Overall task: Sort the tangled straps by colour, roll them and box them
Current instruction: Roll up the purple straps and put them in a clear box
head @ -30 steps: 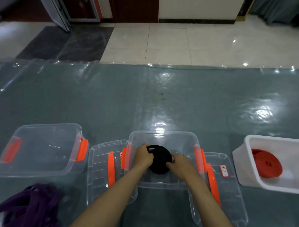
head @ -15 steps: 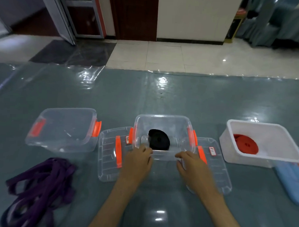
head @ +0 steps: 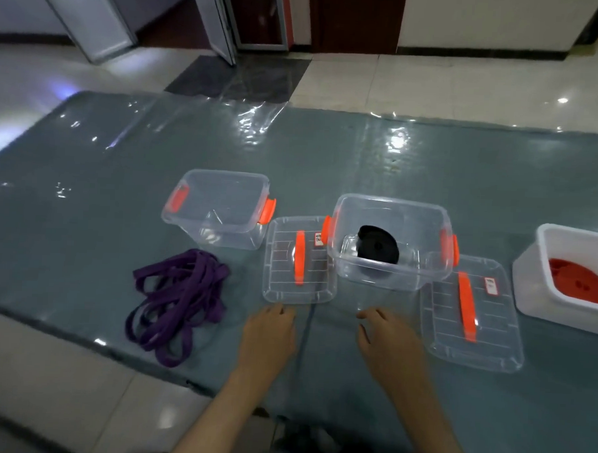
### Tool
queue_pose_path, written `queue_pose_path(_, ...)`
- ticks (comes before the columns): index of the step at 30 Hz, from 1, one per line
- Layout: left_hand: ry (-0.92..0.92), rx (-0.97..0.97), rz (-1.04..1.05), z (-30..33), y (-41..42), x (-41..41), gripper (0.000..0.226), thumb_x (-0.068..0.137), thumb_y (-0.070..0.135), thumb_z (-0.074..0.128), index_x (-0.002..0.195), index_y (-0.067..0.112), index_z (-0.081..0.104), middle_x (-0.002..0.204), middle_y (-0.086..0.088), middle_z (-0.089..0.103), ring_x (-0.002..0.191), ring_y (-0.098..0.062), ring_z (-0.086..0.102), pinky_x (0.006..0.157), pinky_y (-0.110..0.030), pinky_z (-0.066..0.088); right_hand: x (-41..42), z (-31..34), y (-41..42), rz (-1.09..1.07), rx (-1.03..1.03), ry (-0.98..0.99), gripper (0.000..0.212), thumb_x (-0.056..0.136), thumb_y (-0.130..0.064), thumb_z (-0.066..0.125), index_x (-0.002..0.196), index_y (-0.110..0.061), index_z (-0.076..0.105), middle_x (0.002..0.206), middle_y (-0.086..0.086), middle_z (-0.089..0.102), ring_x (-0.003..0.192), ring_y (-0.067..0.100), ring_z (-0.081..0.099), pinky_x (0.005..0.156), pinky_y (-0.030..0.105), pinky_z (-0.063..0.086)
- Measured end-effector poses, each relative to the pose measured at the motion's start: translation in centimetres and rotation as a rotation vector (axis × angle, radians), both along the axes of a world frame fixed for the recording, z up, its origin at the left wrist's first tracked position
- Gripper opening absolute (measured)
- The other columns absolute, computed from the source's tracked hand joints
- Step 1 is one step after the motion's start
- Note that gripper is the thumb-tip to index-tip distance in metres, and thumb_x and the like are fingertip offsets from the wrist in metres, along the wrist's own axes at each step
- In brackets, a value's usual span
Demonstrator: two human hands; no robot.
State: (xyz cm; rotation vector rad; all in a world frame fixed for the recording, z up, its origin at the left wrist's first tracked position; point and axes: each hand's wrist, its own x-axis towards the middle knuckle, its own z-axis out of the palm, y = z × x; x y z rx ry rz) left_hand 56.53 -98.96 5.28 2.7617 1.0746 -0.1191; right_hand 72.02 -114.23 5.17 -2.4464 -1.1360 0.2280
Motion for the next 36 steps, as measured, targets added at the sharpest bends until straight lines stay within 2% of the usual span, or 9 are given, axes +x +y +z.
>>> queue_pose_path(4,0.034,0.052,0.056,-1.0,2.8,-3.2,0.03,0.105,0.026,0.042,0.126,0.027,0.064,0.125,0.007,0.065,0.115,-0.017,0.061,0.086,-0.031,0.044,-3.2,-0.1,2.2,0.023,-0.011,0.002,0.008,0.08,-0.003,0.083,0.084,-0.007,0.077,0.082,0.01,0.073,0.07,0.035,0.07,0.06,0.044,0.058)
queue_pose_path(7,0.078,0.076,0.068,-1.8,6.5,-5.4,0.034,0.107,0.026,0.038,0.133,0.027,0.06,0.129,0.006,0.062,0.116,-0.02,0.06,0.086,-0.032,0.045,-5.3,-0.6,4.6,0.003,-0.049,0.014,0.006,0.091,-0.014,0.073,0.093,-0.01,0.077,0.094,0.008,0.074,0.085,0.034,0.071,0.071,0.043,0.057)
queue_pose_path(18,0.024,-0.072,0.007,-4.2,22.6,-13.9,0.025,0.105,0.036,0.048,0.121,0.019,0.056,0.12,0.0,0.06,0.105,-0.023,0.062,0.08,-0.037,0.052,-15.5,-2.5,19.7,-0.128,-0.063,0.127,0.021,0.096,-0.017,0.066,0.115,-0.017,0.075,0.113,0.006,0.074,0.101,0.033,0.071,0.082,0.043,0.057)
queue_pose_path(22,0.077,-0.355,-0.013,-5.7,26.0,-17.7,0.039,0.095,0.052,0.064,0.111,0.021,0.047,0.106,0.002,0.062,0.092,-0.021,0.061,0.067,-0.036,0.044,-19.5,-3.5,24.0,-0.124,-0.106,0.208,0.019,0.098,-0.022,0.064,0.114,-0.018,0.073,0.111,0.006,0.072,0.099,0.033,0.071,0.081,0.043,0.056)
queue_pose_path(25,0.121,-0.543,-0.053,-7.1,26.8,-19.6,0.031,0.093,0.037,0.074,0.111,0.022,0.054,0.103,0.005,0.068,0.093,-0.019,0.065,0.077,-0.037,0.053,-22.1,-4.3,25.5,-0.116,-0.147,0.253,0.016,0.098,-0.026,0.065,0.112,-0.02,0.071,0.109,0.005,0.071,0.098,0.032,0.07,0.078,0.041,0.055)
queue_pose_path(27,0.023,-0.65,0.0,-7.6,27.3,-20.1,0.024,0.092,0.024,0.076,0.113,0.022,0.064,0.099,0.005,0.07,0.093,-0.018,0.067,0.087,-0.038,0.057,-23.6,-4.8,25.9,-0.107,-0.15,0.273,0.016,0.098,-0.026,0.066,0.113,-0.023,0.071,0.108,0.002,0.07,0.095,0.029,0.07,0.076,0.037,0.052)
queue_pose_path(30,-0.264,-0.953,0.19,-6.3,28.3,-19.6,0.022,0.091,0.017,0.08,0.111,0.022,0.072,0.097,0.002,0.074,0.087,-0.013,0.07,0.076,-0.027,0.058,-24.8,-5.5,25.8,-0.108,-0.097,0.348,0.023,0.096,-0.023,0.07,0.119,-0.026,0.072,0.109,-0.004,0.071,0.094,0.018,0.071,0.079,0.03,0.051)
queue_pose_path(33,-0.533,-1.177,0.328,-3.3,29.3,-18.3,0.025,0.09,0.014,0.082,0.114,0.016,0.074,0.102,-0.009,0.078,0.088,-0.016,0.076,0.066,-0.024,0.058,-25.6,-5.7,25.8,-0.069,0.077,0.614,0.035,0.093,-0.023,0.077,0.124,-0.035,0.068,0.116,-0.016,0.074,0.103,0.0,0.069,0.092,0.024,0.054)
queue_pose_path(36,-0.708,-1.379,0.383,0.1,29.0,-16.5,0.026,0.091,0.009,0.08,0.116,0.011,0.072,0.106,-0.013,0.078,0.091,-0.021,0.077,0.072,-0.031,0.062,-26.0,-5.1,26.6,0.005,0.21,0.817,0.043,0.087,-0.024,0.084,0.124,-0.037,0.067,0.119,-0.019,0.075,0.112,-0.003,0.068,0.096,0.016,0.052)
